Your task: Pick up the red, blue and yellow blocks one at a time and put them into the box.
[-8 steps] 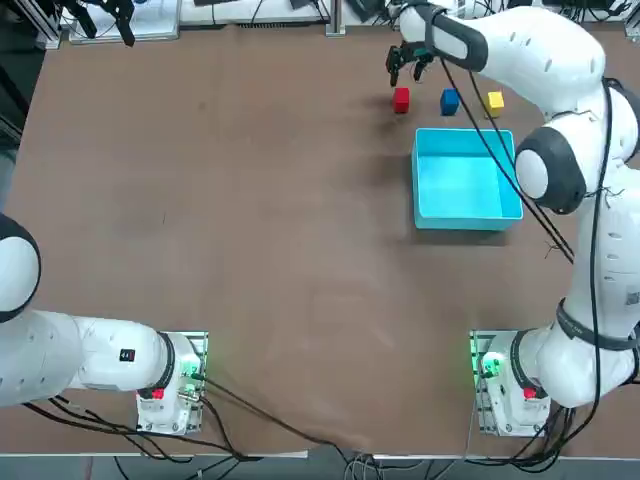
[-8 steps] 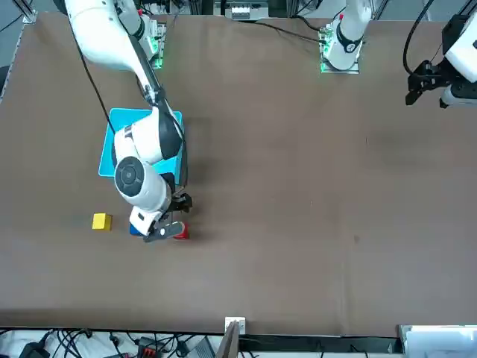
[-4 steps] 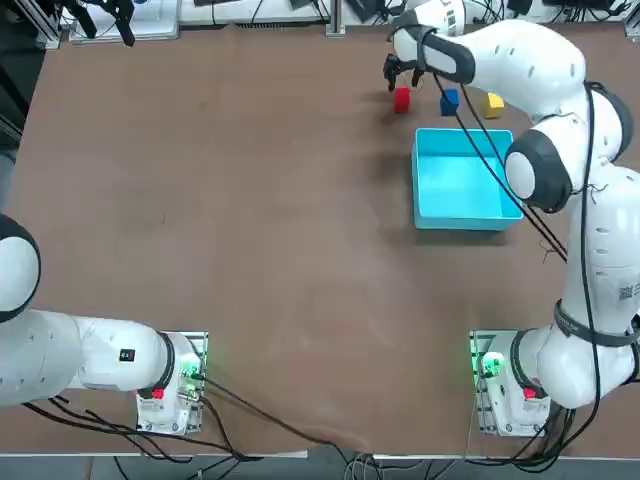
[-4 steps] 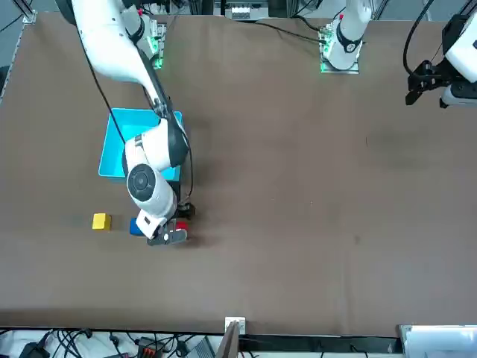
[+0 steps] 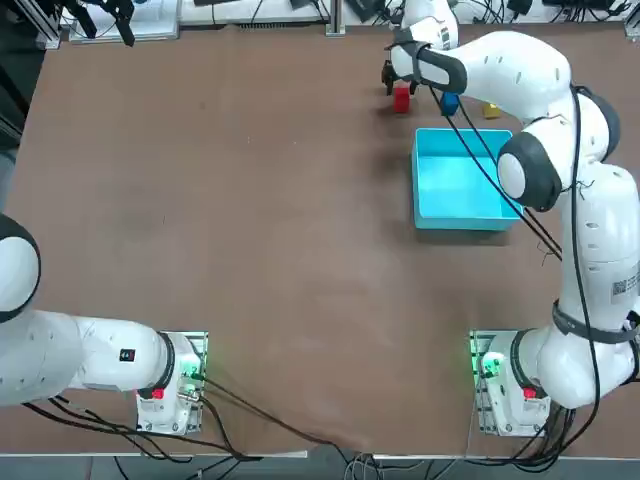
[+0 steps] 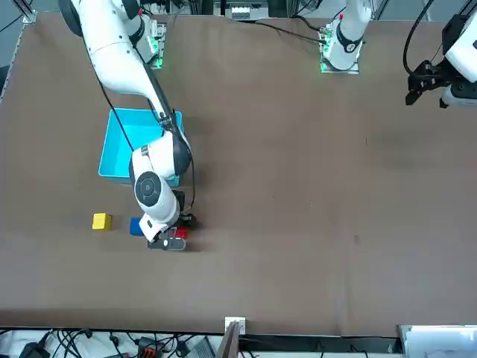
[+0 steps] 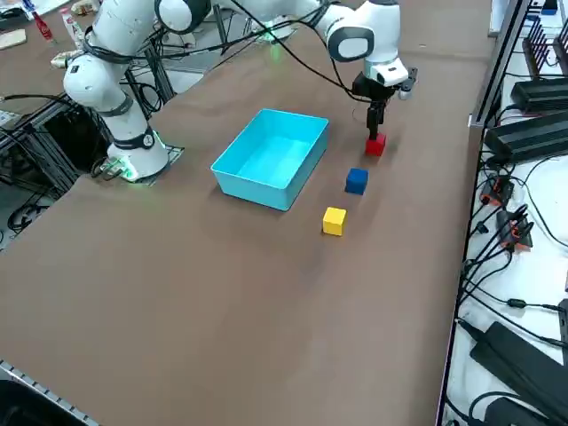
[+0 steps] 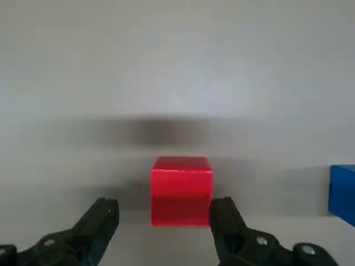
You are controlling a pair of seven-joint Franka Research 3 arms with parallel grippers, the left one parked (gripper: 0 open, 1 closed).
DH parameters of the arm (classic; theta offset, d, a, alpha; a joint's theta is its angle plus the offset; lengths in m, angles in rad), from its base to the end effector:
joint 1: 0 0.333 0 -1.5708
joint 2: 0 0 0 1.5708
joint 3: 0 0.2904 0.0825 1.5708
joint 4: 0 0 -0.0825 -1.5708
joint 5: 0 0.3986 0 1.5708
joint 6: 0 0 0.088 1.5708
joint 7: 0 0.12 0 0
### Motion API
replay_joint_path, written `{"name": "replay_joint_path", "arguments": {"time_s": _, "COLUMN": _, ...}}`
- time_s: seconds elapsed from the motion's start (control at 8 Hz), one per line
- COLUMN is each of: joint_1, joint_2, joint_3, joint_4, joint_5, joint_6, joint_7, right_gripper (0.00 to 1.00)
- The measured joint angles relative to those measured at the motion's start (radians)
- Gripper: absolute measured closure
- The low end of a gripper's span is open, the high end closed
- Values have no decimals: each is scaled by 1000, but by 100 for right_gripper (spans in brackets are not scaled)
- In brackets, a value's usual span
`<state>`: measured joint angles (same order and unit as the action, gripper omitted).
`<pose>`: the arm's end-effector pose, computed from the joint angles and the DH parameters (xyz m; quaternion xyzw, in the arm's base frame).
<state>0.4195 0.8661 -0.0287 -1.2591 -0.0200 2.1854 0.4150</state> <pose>0.6939 0.2900 0.2043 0.9994 -0.0012 0.0353 0.0057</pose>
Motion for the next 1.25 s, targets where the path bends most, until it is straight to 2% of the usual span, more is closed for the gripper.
{"name": "replay_joint_path", "arguments": {"time_s": 1.0, "joint_1": -5, "joint_2": 35, "joint_3": -8, "joint_4": 1, "joint_5": -2, "joint_6": 50, "joint_7": 4, "right_gripper": 0}}
{"name": "replay_joint_path", "arguments": {"time_s": 1.25, "joint_1": -6, "joint_2": 42, "joint_3": -9, "joint_4": 1, "joint_5": -8, "joint_6": 51, "joint_7": 8, "right_gripper": 3}}
